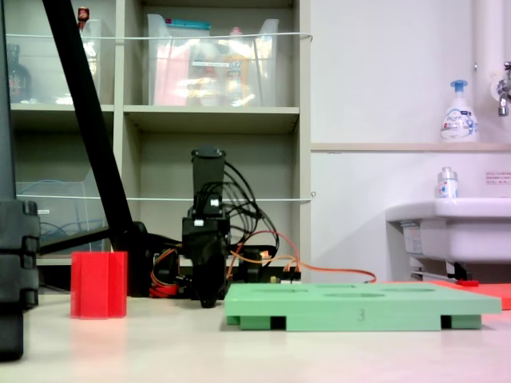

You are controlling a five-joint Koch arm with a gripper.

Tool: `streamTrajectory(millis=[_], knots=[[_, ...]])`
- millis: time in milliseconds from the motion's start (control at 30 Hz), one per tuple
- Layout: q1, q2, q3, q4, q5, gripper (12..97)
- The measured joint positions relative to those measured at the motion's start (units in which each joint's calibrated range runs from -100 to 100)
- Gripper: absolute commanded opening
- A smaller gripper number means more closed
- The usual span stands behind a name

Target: Put the cross columnar block into the corresponding hole

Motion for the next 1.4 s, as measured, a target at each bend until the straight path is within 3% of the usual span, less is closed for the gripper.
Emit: streamTrajectory(millis=[333,700,767,967,1067,1233,1400], knots=[[-2.3,0.0,0.0,0.1,5.9,49.0],[-5.8,0.0,0.6,8.9,29.1,44.2],[-6.4,0.1,6.1,2.7,30.5,44.1],[-6.7,0.8,44.6,-45.3,34.8,38.5],[-7.4,4.2,53.3,-59.9,36.0,39.6],[-8.6,21.1,83.7,-78.3,36.0,60.4],[-9.7,43.8,101.2,-95.6,35.6,88.9]])
